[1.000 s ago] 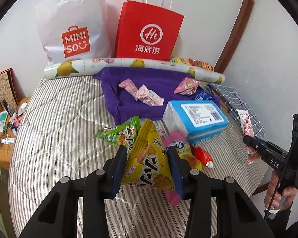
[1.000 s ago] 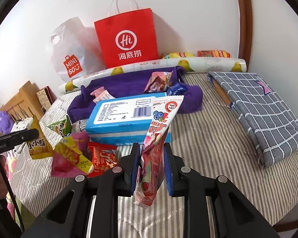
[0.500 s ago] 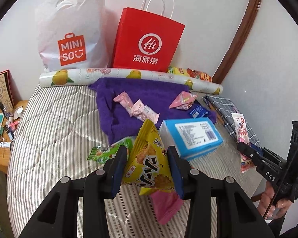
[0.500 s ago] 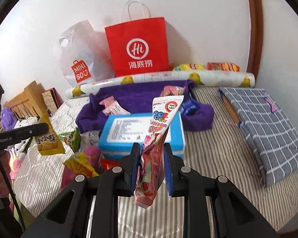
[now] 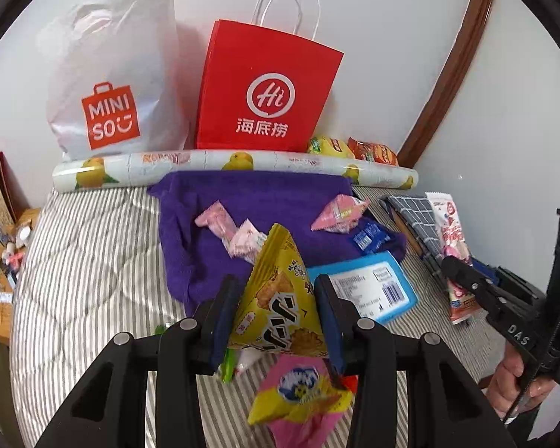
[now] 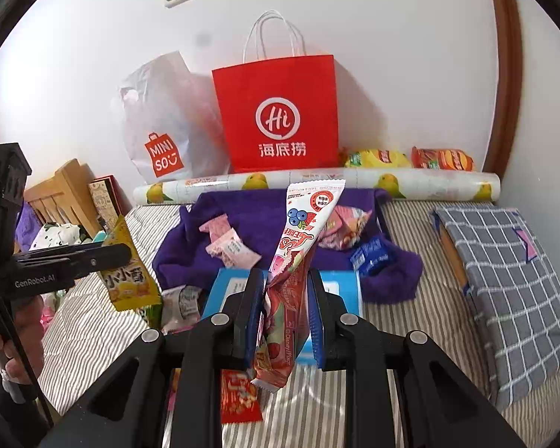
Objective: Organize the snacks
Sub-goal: 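Carry the candy stick packet and yellow snack bag over the purple towel with both tools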
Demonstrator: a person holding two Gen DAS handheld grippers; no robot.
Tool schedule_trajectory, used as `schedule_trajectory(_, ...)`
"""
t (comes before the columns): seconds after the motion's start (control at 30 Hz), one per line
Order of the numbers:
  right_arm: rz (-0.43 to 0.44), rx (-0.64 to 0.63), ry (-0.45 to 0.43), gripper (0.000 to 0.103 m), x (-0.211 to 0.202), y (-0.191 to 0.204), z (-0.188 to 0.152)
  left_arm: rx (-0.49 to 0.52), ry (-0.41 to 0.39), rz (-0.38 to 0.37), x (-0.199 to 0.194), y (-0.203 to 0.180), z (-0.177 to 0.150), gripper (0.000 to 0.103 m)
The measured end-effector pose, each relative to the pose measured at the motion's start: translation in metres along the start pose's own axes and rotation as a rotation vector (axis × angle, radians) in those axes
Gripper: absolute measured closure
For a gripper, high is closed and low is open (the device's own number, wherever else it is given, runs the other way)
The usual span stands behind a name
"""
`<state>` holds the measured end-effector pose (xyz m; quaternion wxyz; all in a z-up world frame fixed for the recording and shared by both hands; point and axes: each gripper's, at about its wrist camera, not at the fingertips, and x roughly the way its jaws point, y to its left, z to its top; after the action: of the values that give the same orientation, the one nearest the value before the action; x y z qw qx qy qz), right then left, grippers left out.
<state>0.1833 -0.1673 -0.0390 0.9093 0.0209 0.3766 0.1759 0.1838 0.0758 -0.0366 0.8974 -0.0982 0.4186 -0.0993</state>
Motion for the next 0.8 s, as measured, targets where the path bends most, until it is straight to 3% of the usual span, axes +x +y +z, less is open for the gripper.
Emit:
schedule_trajectory(0.33,0.02,-0.023,-0.009,0.08,0.028,0.0,0.035,-0.035,-0.008,-0.006,0.028,0.006,0.037,0.063)
schedule_trajectory(0.8,0.054,0.004,0.028,0.08,0.09,0.005,0.06,-0.093,0.004,-0.001,0.074,0.029,0.061,0.063)
